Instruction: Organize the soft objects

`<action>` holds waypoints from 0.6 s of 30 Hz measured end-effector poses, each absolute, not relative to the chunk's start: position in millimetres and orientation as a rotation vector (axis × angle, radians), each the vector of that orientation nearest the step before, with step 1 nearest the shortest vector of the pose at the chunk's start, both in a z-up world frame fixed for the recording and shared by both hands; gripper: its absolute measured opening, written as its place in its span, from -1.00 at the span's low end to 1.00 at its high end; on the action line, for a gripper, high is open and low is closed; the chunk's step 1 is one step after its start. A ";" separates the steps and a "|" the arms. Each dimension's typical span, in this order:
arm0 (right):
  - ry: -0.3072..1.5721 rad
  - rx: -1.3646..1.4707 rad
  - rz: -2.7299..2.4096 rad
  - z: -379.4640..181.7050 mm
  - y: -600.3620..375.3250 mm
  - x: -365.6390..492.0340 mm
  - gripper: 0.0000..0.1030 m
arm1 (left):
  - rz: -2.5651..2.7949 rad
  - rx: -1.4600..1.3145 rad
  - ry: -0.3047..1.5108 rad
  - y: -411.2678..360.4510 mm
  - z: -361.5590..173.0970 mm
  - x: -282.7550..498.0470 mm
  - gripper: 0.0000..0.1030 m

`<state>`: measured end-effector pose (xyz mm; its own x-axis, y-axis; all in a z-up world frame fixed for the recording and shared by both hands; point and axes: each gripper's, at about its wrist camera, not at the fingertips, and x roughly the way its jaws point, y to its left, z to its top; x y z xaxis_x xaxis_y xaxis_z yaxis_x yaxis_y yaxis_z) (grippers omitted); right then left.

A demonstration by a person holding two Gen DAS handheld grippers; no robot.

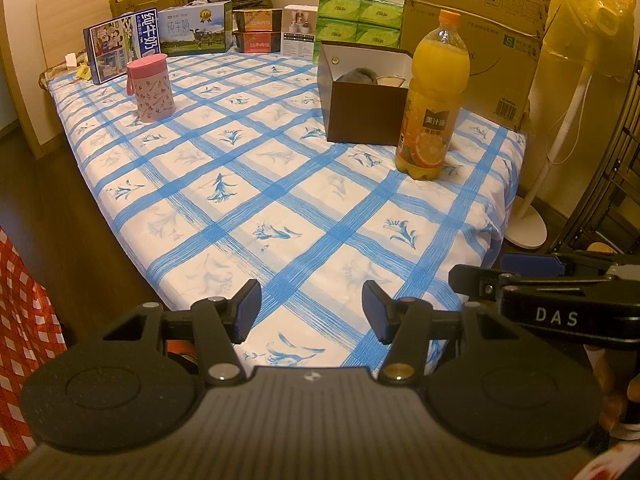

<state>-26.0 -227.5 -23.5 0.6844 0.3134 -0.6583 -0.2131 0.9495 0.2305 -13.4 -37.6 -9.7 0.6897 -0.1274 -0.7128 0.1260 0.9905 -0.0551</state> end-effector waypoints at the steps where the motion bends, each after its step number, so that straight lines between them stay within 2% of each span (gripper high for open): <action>1: 0.762 0.139 0.296 -23.5 -227.5 -25.9 0.23 | -0.141 -0.002 0.797 -37.6 -9.5 -13.3 0.03; 18: 0.766 0.139 0.295 -25.0 -227.4 -25.4 0.23 | -0.141 -0.001 0.801 -38.0 -13.0 -13.0 0.03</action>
